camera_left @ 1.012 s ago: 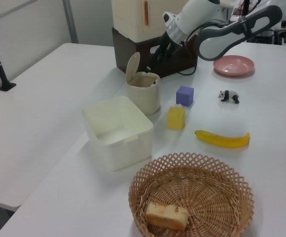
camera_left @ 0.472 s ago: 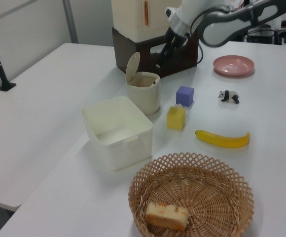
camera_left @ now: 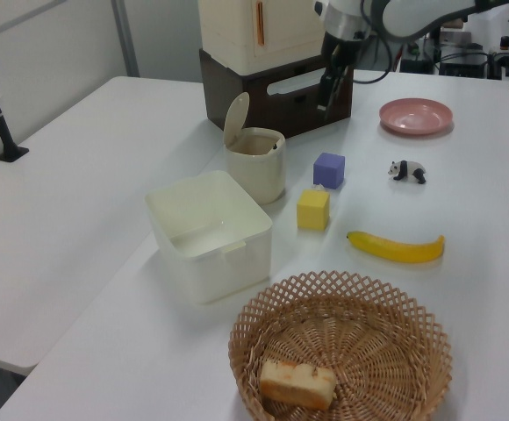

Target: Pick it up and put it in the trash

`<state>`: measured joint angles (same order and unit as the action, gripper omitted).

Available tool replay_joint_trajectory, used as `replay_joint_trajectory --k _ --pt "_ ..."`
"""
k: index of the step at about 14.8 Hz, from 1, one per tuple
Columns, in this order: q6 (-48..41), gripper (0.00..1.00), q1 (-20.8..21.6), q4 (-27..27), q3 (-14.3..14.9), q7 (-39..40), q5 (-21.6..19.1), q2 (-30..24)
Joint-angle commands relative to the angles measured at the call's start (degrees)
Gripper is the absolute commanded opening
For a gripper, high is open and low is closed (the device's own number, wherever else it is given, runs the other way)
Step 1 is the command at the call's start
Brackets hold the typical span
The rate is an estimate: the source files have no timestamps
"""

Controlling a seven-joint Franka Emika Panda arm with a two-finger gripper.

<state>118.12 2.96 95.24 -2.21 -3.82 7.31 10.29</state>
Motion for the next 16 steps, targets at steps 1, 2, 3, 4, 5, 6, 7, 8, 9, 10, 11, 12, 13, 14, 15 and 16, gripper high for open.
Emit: replay_joint_trajectory --k 1,2,3,4,5,6,7,8,9,10,11,12,13,14,15,16 --pt "-7.72 1.0 0.12 1.0 0.28 -0.57 -0.02 -4.3" --pt "-9.56 1.0 0.12 1.18 0.37 -0.57 -0.02 -5.18" --pt "-12.36 1.0 0.38 1.35 0.37 -0.66 -0.02 -6.06" --pt "-13.87 1.0 0.56 1.79 0.37 -1.18 -0.02 -6.85" --pt "-15.8 1.0 0.56 2.05 0.37 -1.71 -0.19 -8.08" --pt "-16.69 1.0 0.47 2.14 0.45 -2.15 -1.07 -8.78" --pt "-17.22 1.0 0.21 2.14 0.54 -2.33 -2.38 -9.05" --pt "-17.4 1.0 0.03 2.32 0.63 -2.33 -3.7 -9.58" --pt "-17.49 1.0 -0.06 2.93 0.72 -2.42 -4.23 -10.1" --pt "-17.57 1.0 -0.14 2.94 0.72 -2.42 -4.24 -10.28" --pt "-17.66 1.0 -0.67 2.94 0.72 -2.51 -4.24 -10.29" --pt "-17.58 1.0 -0.85 2.76 0.72 -2.51 -4.24 -10.11" --pt "-17.49 1.0 -0.93 2.5 0.72 -2.51 -4.24 -9.85" --pt "-17.49 1.0 -1.02 2.32 0.8 -2.51 -4.24 -9.76" --pt "-17.57 1.0 -1.11 2.32 0.81 -2.42 -4.24 -9.76" --pt "-17.58 1.0 -1.2 2.32 0.81 -2.42 -4.24 -9.76"
